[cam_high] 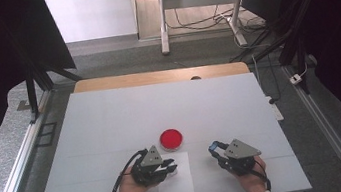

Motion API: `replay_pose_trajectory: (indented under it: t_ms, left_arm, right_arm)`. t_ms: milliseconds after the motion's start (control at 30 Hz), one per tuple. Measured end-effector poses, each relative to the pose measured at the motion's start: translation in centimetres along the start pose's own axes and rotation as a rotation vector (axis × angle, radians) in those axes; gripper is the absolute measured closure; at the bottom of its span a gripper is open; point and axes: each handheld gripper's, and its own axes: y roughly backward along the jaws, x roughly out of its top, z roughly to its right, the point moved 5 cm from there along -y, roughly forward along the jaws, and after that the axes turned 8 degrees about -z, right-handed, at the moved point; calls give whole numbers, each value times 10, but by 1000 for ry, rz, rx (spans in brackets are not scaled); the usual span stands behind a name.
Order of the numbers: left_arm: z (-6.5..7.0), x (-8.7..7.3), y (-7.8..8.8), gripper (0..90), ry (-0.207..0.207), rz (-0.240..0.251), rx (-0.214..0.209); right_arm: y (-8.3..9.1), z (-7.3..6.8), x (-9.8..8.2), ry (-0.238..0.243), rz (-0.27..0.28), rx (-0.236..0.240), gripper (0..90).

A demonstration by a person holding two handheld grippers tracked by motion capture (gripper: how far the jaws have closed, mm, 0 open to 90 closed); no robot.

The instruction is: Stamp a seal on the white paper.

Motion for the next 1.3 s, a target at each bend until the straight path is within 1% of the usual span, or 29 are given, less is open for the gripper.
replay_pose_trajectory:
  t_ms: [233,333,433,533,633,767,967,1133,1300]
  left_arm:
    - [1,0,-1,754,-7,-9,5]
    - [1,0,-2,755,0,-8,4]
    - [1,0,-2,756,-6,-14,8]
    - [3,1,-3,757,-16,-27,20]
    - [4,1,-5,758,-32,-50,33]
    - [4,2,-6,759,-27,-60,34]
    - [5,4,-6,760,-37,-88,39]
    - [6,4,-6,761,-41,-93,50]
    - [5,3,-6,761,-41,-93,41]
  right_arm:
    - [0,0,0,1,-2,-5,651]
    - [0,0,0,1,-1,-5,651]
    - [0,0,0,0,-1,-5,651]
    - [0,0,0,0,3,1,651]
    - [0,0,0,0,3,1,651]
    - [0,-1,0,-1,3,1,651]
    - [-1,-1,0,3,0,1,651]
    - [-1,-1,0,4,1,0,651]
    - [0,-1,0,3,0,1,651]
